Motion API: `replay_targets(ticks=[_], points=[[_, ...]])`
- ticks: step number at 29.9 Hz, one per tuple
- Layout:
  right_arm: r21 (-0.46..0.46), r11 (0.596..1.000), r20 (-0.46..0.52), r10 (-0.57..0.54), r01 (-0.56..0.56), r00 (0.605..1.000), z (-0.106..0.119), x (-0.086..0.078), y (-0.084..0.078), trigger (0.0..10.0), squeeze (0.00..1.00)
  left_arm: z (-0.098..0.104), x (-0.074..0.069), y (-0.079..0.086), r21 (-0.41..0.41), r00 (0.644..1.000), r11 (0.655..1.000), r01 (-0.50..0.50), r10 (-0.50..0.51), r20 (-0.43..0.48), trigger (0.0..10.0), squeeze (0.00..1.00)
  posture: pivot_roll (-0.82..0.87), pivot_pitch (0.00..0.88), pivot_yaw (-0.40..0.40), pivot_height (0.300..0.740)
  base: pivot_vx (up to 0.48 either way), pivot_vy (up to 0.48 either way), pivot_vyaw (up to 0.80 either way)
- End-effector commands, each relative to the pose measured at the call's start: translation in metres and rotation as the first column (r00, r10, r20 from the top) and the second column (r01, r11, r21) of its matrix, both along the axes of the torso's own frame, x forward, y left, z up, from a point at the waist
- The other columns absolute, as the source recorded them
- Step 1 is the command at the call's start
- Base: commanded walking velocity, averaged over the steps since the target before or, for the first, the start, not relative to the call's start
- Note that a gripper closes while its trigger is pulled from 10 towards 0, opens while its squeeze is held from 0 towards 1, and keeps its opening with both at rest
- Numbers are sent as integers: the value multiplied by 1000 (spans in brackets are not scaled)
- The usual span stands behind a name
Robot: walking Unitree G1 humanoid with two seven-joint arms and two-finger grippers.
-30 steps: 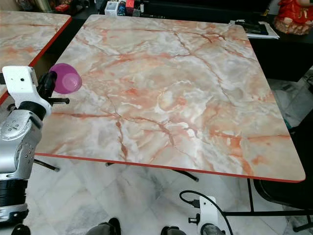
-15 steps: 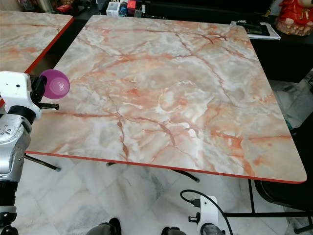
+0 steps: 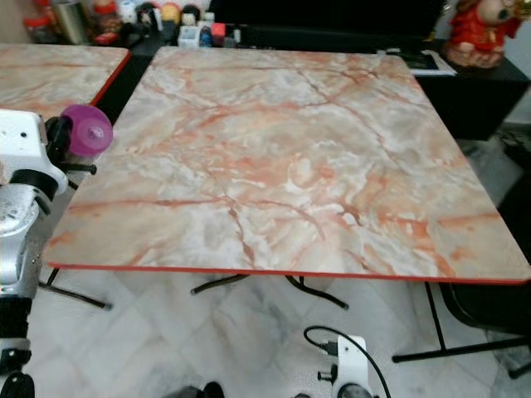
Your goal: Setting the table
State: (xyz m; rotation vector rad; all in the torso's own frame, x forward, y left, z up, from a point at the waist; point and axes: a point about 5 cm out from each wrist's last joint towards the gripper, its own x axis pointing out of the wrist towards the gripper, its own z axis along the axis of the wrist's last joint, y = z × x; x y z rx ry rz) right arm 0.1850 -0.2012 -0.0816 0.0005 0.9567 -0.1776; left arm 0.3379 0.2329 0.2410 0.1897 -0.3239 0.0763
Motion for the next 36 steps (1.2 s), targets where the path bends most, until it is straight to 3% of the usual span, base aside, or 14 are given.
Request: replay_targets(ticks=[1, 17, 36], points=[[14, 1000, -5, 0, 1, 1000, -2, -3, 6, 10000, 0, 8, -1, 3, 22, 999, 1000, -13, 13, 30, 10000, 0, 19, 99, -9, 736, 0, 480, 0], [23, 1000, -2, -1, 1, 1000, -3, -5, 7, 10000, 0, 15, 0, 1, 9, 998, 1000, -17, 17, 57, 10000, 0, 22, 80, 2, 736, 0, 480, 0], [-1, 1000, 14, -14, 14, 1000, 0, 0, 5, 10000, 0, 27, 1, 3, -23, 996, 999, -32, 33, 85, 10000, 0, 49, 149, 8, 736, 0, 480, 0]])
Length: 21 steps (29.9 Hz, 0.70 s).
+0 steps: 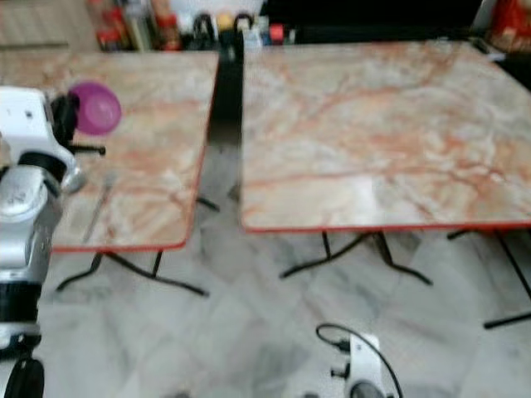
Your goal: Setting the table
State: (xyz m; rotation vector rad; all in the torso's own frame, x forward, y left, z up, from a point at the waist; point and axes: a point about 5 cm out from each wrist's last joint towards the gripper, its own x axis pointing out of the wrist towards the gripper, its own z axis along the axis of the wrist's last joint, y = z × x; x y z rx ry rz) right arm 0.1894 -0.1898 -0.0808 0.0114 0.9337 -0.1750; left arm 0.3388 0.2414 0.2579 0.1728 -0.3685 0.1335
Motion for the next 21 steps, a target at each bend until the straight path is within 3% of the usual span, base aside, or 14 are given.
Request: replay_targets(ticks=[1, 21], points=[[-9, 1000, -10, -11, 11, 1000, -1, -4, -6, 10000, 0, 10, 0, -5, 4, 999, 1000, 16, -16, 35, 10000, 0, 49, 156, 6, 736, 0, 480, 0], [-24, 1000, -6, 0, 0, 1000, 0, -3, -9, 10000, 0, 17, -1, -6, -16, 998, 1000, 7, -6, 65, 10000, 0, 47, 191, -12, 736, 0, 480, 0]])
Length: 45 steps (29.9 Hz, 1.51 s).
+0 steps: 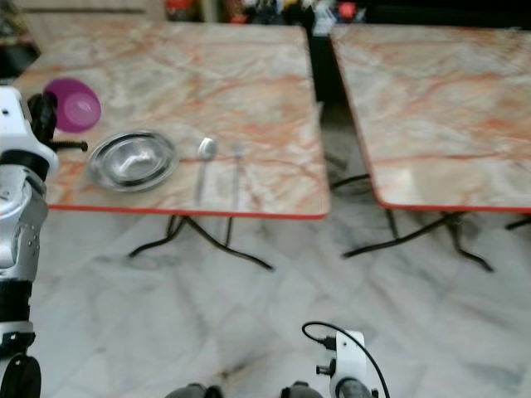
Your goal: Setting the table
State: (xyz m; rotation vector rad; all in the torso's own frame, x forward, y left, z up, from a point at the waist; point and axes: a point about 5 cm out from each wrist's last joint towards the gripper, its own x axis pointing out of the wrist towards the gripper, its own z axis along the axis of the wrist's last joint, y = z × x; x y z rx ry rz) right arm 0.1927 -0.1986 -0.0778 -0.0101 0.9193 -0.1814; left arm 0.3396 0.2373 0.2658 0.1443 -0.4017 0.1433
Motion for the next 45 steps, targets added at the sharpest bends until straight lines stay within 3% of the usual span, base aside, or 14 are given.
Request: replay_targets(ticks=[1, 20, 34, 45], points=[[-3, 1000, -18, -6, 6, 1000, -3, -6, 0, 10000, 0, 9, -2, -2, 11, 1000, 1000, 7, -8, 30, 10000, 0, 46, 192, -13, 736, 0, 480, 0], [-3, 1000, -15, -12, 12, 1000, -2, -4, 0, 10000, 0, 10, 0, -3, 13, 999, 1000, 22, -22, 33, 10000, 0, 52, 201, -14, 736, 0, 471, -72], [-3, 1000, -12, -14, 14, 1000, -3, -5, 0, 10000, 0, 6, -1, -8, -31, 998, 997, 64, -64, 22, 10000, 0, 54, 177, -12, 736, 0, 0, 0], [7, 1000, -19, -22, 23, 1000, -4, -7, 2, 10000, 0, 10, 0, -9, -31, 996, 997, 77, -76, 38, 10000, 0, 60, 146, -3, 736, 287, 0, -69]])
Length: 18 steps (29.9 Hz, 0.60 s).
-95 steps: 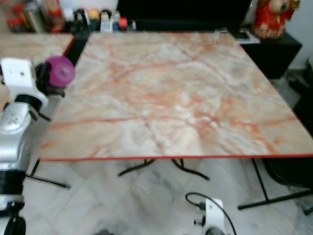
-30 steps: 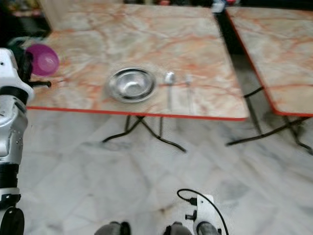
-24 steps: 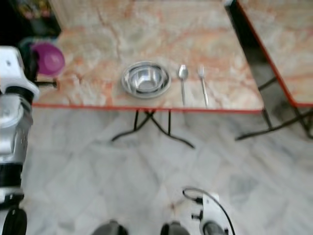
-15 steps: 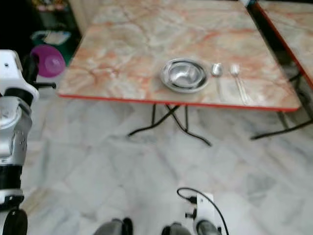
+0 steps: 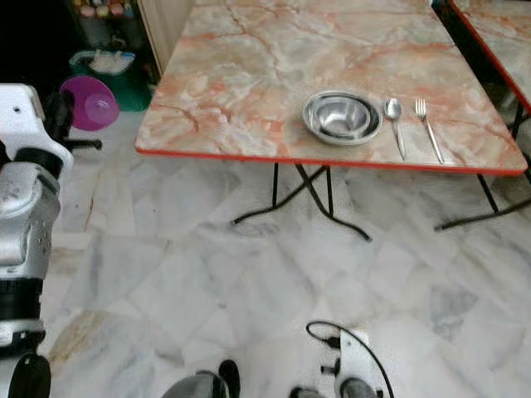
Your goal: Setting the table
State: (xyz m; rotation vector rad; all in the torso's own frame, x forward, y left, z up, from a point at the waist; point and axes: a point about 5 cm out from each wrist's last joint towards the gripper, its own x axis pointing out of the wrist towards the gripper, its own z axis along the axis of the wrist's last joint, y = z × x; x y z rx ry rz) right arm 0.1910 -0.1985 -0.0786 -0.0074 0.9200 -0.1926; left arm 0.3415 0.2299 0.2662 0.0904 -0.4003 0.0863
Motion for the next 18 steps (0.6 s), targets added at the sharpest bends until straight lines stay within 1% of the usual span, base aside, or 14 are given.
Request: replay_targets(ticks=[1, 9, 18], points=[[12, 1000, -23, -15, 15, 1000, -4, -7, 2, 10000, 0, 9, -2, -4, 9, 999, 1000, 19, -19, 40, 10000, 0, 60, 140, -3, 736, 315, 0, -744], [8, 1000, -17, -8, 9, 1000, -4, -7, 2, 10000, 0, 10, -2, -6, 11, 999, 999, 30, -30, 42, 10000, 0, 66, 130, -1, 736, 318, 0, 0], [8, 1000, -18, -15, 15, 1000, -4, -7, 3, 10000, 0, 11, -2, -7, 14, 999, 999, 35, -35, 41, 10000, 0, 70, 144, -2, 736, 325, 0, 0]])
